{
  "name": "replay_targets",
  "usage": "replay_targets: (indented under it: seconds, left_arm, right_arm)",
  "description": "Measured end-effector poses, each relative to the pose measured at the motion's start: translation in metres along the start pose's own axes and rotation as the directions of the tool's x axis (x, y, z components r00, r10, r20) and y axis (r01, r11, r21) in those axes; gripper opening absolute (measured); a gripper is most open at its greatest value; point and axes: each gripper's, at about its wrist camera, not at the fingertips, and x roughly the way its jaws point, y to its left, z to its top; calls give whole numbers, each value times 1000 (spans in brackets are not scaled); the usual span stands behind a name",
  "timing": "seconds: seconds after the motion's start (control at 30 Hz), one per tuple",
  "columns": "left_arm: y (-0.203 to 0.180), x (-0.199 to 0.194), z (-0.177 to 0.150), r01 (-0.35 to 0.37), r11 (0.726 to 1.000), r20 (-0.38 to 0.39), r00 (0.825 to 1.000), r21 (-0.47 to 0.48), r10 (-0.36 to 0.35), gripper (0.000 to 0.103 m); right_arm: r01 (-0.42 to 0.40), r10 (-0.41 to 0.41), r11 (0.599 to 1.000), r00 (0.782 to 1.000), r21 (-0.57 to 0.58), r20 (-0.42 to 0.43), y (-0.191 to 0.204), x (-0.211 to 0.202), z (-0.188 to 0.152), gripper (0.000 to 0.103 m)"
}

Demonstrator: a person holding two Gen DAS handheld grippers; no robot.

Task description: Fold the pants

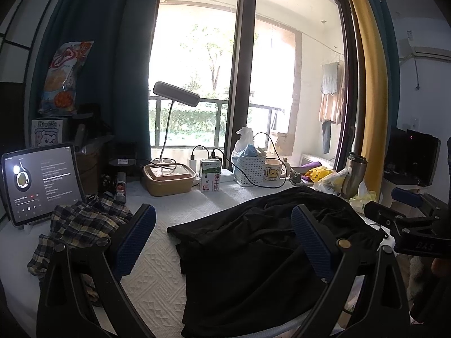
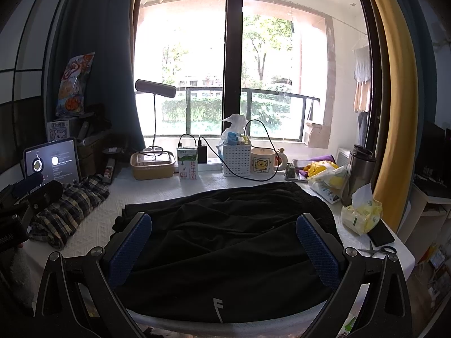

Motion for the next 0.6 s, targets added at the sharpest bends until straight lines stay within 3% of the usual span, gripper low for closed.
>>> replay_targets:
  seconds: [0.6]
  left_arm:
    - [1, 1, 1, 1, 1000, 1, 1000, 4, -1, 96]
  right_arm:
    - [-7, 7, 1000, 1000, -3, -14, 3, 4, 0, 103]
